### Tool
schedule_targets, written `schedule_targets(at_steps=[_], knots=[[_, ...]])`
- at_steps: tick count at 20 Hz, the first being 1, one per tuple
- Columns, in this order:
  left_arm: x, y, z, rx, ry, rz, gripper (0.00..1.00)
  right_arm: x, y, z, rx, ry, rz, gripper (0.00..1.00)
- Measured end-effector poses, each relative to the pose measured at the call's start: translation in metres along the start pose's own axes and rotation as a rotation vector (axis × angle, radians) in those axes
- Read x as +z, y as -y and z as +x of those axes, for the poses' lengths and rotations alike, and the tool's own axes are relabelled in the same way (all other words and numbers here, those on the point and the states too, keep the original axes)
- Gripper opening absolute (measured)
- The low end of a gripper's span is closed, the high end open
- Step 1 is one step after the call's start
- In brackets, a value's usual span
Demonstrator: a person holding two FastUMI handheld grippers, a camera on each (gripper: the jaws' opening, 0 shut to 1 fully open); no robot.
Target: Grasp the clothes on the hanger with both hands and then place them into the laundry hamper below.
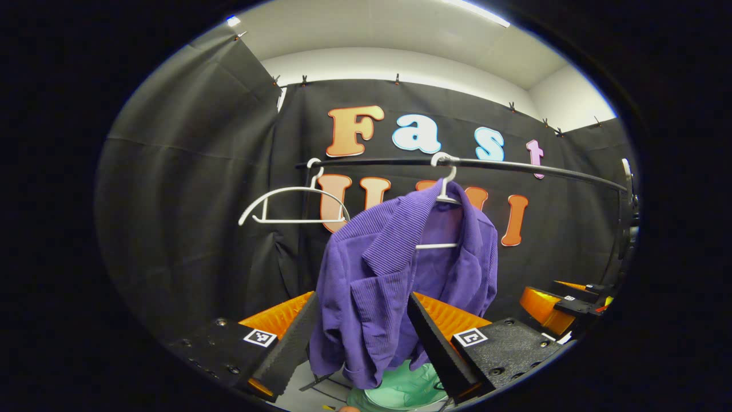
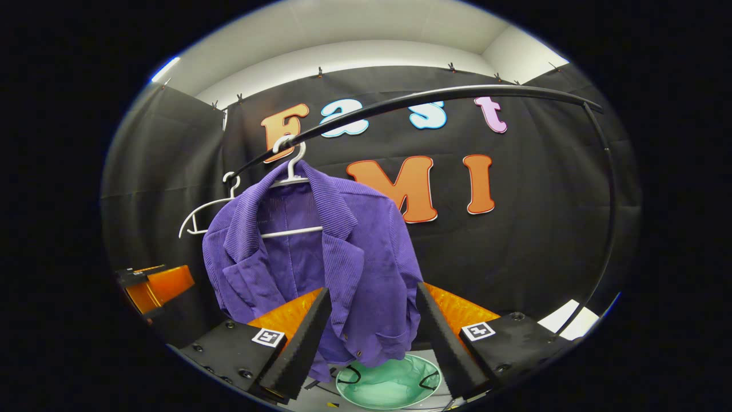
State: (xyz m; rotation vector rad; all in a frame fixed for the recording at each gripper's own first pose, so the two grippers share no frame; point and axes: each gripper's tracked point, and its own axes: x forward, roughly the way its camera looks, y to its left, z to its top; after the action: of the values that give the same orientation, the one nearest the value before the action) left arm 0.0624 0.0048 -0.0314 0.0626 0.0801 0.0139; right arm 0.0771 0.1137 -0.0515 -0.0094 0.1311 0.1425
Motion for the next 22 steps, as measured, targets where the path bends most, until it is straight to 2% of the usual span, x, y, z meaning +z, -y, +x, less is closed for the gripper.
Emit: schedule_targets(at_steps=[1, 2, 3, 4, 5, 7, 8, 10, 11, 14, 16, 22], knots=[[-0.004, 0.006, 0.004, -0.014, -0.007, 0.0, 0.97, -0.003, -0.007, 0.004, 0.013, -0.01, -0.002, 0.97], [-0.005, 0.01, 0.009, -0.017, -0.011, -0.002, 0.97, -0.005, -0.012, 0.009, 0.021, -0.021, -0.004, 0.88], [-0.007, 0.013, 0.014, -0.019, -0.012, -0.009, 0.97, -0.004, -0.015, 0.013, 0.027, -0.022, -0.008, 0.96], [-0.008, 0.017, 0.021, -0.024, -0.015, -0.018, 0.97, -0.003, -0.017, 0.018, 0.029, -0.018, -0.007, 0.96], [-0.008, 0.021, 0.027, -0.035, -0.003, -0.031, 0.97, -0.004, -0.019, 0.025, 0.031, -0.021, -0.004, 0.87], [-0.004, 0.017, 0.045, -0.01, 0.024, -0.036, 0.98, -0.008, -0.023, 0.038, 0.037, -0.028, 0.004, 0.9], [-0.006, 0.017, 0.054, -0.007, 0.024, -0.03, 0.97, -0.011, -0.026, 0.044, 0.047, -0.037, 0.009, 0.68], [-0.01, 0.019, 0.068, 0.004, 0.021, -0.007, 0.97, -0.018, -0.031, 0.062, 0.062, -0.049, 0.013, 0.68], [-0.012, 0.017, 0.076, 0.023, 0.017, 0.002, 0.96, -0.022, -0.033, 0.071, 0.07, -0.057, 0.014, 0.79], [-0.025, 0.018, 0.096, 0.054, -0.013, -0.004, 0.98, -0.035, -0.037, 0.097, 0.067, -0.081, 0.03, 0.79], [-0.031, 0.012, 0.106, 0.078, -0.024, 0.004, 0.97, -0.04, -0.037, 0.113, 0.066, -0.091, 0.036, 0.83], [-0.039, 0.009, 0.125, 0.094, -0.017, 0.01, 0.98, -0.059, -0.04, 0.149, 0.086, -0.105, 0.043, 0.82]])
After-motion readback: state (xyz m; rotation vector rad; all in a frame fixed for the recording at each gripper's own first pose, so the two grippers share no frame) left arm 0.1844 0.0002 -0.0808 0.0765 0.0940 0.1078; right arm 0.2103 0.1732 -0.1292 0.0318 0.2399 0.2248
